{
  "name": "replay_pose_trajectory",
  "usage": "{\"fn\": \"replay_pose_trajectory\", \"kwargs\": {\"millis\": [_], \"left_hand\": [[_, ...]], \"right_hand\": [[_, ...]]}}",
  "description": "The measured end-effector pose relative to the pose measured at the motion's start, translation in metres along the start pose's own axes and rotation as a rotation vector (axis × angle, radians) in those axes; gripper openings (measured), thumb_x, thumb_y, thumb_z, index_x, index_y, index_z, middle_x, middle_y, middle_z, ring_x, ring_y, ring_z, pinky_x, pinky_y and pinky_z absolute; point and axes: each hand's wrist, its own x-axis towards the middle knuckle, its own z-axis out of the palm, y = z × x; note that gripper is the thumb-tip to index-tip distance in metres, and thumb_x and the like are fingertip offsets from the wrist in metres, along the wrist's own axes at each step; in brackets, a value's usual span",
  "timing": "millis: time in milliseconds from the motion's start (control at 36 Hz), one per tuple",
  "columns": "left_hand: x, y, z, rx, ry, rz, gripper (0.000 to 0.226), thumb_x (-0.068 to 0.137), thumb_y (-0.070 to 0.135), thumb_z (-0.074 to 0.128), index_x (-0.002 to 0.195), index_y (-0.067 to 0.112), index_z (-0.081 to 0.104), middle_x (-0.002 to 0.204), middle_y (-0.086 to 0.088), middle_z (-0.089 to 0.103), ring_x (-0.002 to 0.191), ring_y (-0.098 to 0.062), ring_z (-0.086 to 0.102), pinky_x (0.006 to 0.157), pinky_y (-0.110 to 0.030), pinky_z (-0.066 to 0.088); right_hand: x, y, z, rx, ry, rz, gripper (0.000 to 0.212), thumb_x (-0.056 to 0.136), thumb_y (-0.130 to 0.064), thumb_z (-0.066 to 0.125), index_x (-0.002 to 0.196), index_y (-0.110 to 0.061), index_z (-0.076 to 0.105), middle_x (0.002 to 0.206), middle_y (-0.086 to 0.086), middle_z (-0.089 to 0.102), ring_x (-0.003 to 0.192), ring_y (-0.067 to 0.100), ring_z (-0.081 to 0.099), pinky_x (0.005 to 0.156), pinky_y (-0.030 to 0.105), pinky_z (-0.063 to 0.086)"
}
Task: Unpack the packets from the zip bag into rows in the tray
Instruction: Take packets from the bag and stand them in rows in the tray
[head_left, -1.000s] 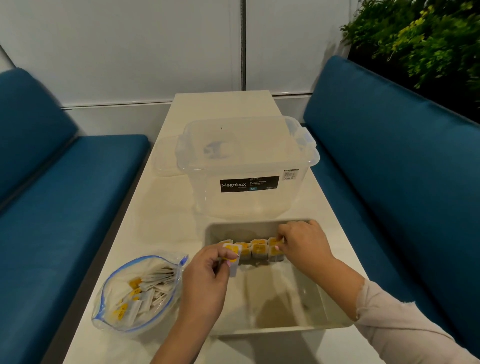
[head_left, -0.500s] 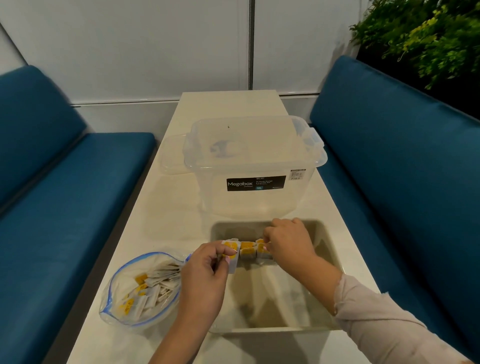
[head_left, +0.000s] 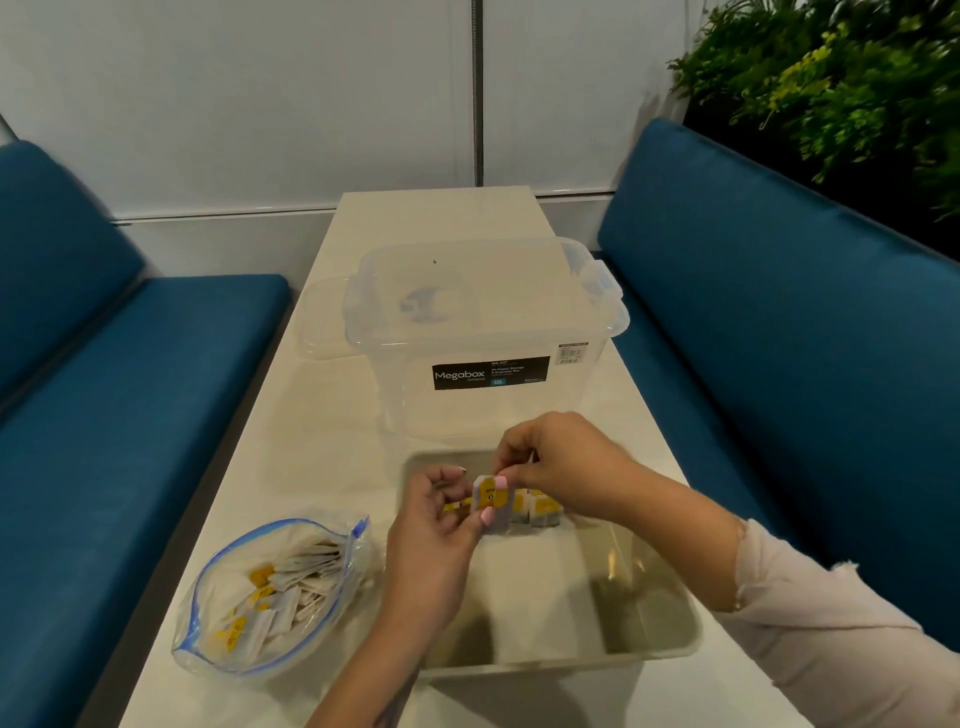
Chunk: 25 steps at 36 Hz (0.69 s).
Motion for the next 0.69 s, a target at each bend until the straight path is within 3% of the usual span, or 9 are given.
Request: {"fn": "replay_pose_trajectory", "kwargs": {"millis": [139, 222, 250, 306, 333, 389, 444, 556, 694], "left_hand": [[-0.003, 0.000, -0.004, 0.114, 0.029, 0.113, 0.044, 0.078, -0.002, 0.068, 0.100, 0.032, 0.051, 0.099, 0.016, 0.068, 0.094, 0.004, 0.062, 0.084, -0.024, 0.052], [-0.008, 0.003, -0.011, 0.251, 0.047, 0.189, 0.047, 0.082, 0.003, 0.066, 0.098, 0.043, 0.048, 0.098, 0.028, 0.064, 0.098, 0.013, 0.056, 0.079, -0.003, 0.042], [-0.010, 0.003, -0.013, 0.286, 0.053, 0.206, 0.048, 0.082, 0.005, 0.065, 0.097, 0.046, 0.046, 0.098, 0.031, 0.063, 0.099, 0.014, 0.055, 0.083, -0.002, 0.039], [-0.010, 0.001, -0.016, 0.345, 0.063, 0.229, 0.049, 0.083, 0.006, 0.064, 0.097, 0.049, 0.045, 0.101, 0.035, 0.061, 0.099, 0.016, 0.053, 0.103, -0.021, 0.038], [-0.011, -0.001, -0.017, 0.367, 0.066, 0.224, 0.049, 0.083, 0.007, 0.064, 0.097, 0.050, 0.045, 0.104, 0.038, 0.058, 0.099, 0.018, 0.052, 0.108, -0.036, 0.037], [-0.011, -0.004, -0.018, 0.398, 0.074, 0.207, 0.053, 0.082, 0.007, 0.064, 0.097, 0.054, 0.044, 0.105, 0.040, 0.056, 0.100, 0.013, 0.053, 0.105, -0.047, 0.037], [-0.013, -0.005, -0.019, 0.408, 0.079, 0.189, 0.055, 0.082, 0.009, 0.065, 0.097, 0.057, 0.043, 0.101, 0.039, 0.058, 0.103, 0.006, 0.054, 0.103, -0.047, 0.038], [-0.014, -0.008, -0.018, 0.402, 0.081, 0.181, 0.049, 0.081, 0.008, 0.066, 0.096, 0.050, 0.045, 0.097, 0.033, 0.061, 0.100, 0.021, 0.048, 0.106, -0.049, 0.036], [-0.015, -0.010, -0.017, 0.404, 0.078, 0.155, 0.049, 0.081, 0.008, 0.066, 0.096, 0.051, 0.046, 0.095, 0.037, 0.060, 0.100, 0.022, 0.047, 0.106, -0.048, 0.036]], "right_hand": [[-0.006, 0.006, -0.027, -0.164, 0.040, 0.040, 0.006, 0.086, -0.024, 0.067, 0.091, -0.024, 0.069, 0.089, -0.007, 0.068, 0.083, 0.011, 0.058, 0.074, 0.026, 0.047], [-0.008, 0.017, -0.037, -0.328, 0.055, 0.083, 0.007, 0.089, -0.025, 0.062, 0.094, -0.025, 0.068, 0.089, -0.008, 0.065, 0.090, 0.015, 0.057, 0.064, 0.020, 0.038], [-0.008, 0.022, -0.038, -0.392, 0.064, 0.097, 0.007, 0.090, -0.026, 0.060, 0.094, -0.026, 0.067, 0.086, -0.008, 0.062, 0.091, 0.016, 0.056, 0.062, 0.021, 0.034], [-0.007, 0.032, -0.037, -0.507, 0.080, 0.122, 0.008, 0.093, -0.027, 0.057, 0.092, -0.029, 0.064, 0.084, -0.008, 0.060, 0.089, 0.018, 0.052, 0.071, 0.024, 0.036], [-0.007, 0.037, -0.036, -0.558, 0.084, 0.130, 0.009, 0.093, -0.026, 0.055, 0.091, -0.030, 0.062, 0.084, -0.007, 0.061, 0.086, 0.019, 0.051, 0.078, 0.026, 0.038], [-0.004, 0.046, -0.033, -0.642, 0.085, 0.137, 0.011, 0.094, -0.024, 0.053, 0.088, -0.031, 0.060, 0.081, -0.005, 0.060, 0.079, 0.019, 0.048, 0.083, 0.029, 0.038], [-0.003, 0.052, -0.030, -0.720, 0.081, 0.130, 0.012, 0.095, -0.023, 0.051, 0.089, -0.030, 0.060, 0.072, -0.006, 0.051, 0.074, 0.019, 0.044, 0.078, 0.027, 0.035], [-0.003, 0.058, -0.020, -0.801, 0.034, 0.138, 0.014, 0.097, -0.024, 0.049, 0.098, -0.028, 0.062, 0.073, -0.005, 0.041, 0.077, 0.019, 0.038, 0.072, 0.025, 0.026], [-0.002, 0.061, -0.005, -0.864, -0.012, 0.115, 0.018, 0.096, -0.020, 0.047, 0.101, -0.024, 0.064, 0.069, -0.004, 0.034, 0.077, 0.019, 0.036, 0.072, 0.026, 0.025]]}}
